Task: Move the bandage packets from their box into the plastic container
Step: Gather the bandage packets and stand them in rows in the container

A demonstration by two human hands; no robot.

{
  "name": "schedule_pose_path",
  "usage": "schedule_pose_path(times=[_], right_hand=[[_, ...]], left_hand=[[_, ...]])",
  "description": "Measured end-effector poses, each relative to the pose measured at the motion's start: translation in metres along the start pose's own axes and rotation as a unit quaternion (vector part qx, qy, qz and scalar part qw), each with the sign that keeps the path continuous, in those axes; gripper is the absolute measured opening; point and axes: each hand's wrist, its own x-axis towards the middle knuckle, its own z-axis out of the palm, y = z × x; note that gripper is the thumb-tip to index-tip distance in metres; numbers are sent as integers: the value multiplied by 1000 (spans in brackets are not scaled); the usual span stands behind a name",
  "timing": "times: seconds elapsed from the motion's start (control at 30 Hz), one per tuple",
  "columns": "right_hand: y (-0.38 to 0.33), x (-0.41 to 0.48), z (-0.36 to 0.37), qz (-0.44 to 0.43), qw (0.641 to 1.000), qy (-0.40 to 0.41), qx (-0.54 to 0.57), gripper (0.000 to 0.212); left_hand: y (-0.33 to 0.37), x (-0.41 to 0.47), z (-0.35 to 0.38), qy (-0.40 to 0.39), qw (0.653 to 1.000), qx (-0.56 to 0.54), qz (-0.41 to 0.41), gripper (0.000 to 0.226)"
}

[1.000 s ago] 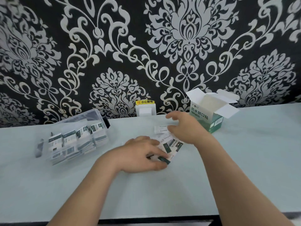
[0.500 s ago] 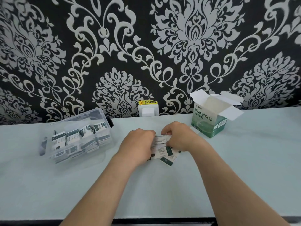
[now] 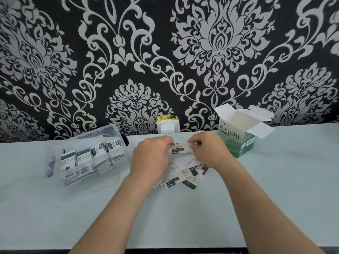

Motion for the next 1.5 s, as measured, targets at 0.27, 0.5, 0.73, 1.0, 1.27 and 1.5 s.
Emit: schedule_pose_path(times=[0.27,0.5,0.73,1.0,1.27,1.5], right_hand=[[-10,-8,-10,-58,993,-41,97,17],[-11,-9,-4,73,890,-15,451,9],[-28,-8,19,123,825,-71,546,26],[-21,-8,5,132,863,11,487,15],[-21,-13,19,88,981,-67,157,24],[-11,-10,30,123,980,-65,142,15]], left_hand=[[10,5,1,-49,955,-276,-99,23],[14,3,-3,-37,881,-435,-183,38],[15,4,-10,-13,920,-368,-138,52],[-12,-8,-14,-302,949,50,-78,87],[-14,1,3,-314,938,-11,-145,50],[-10,2,7,-287,949,32,-124,50]])
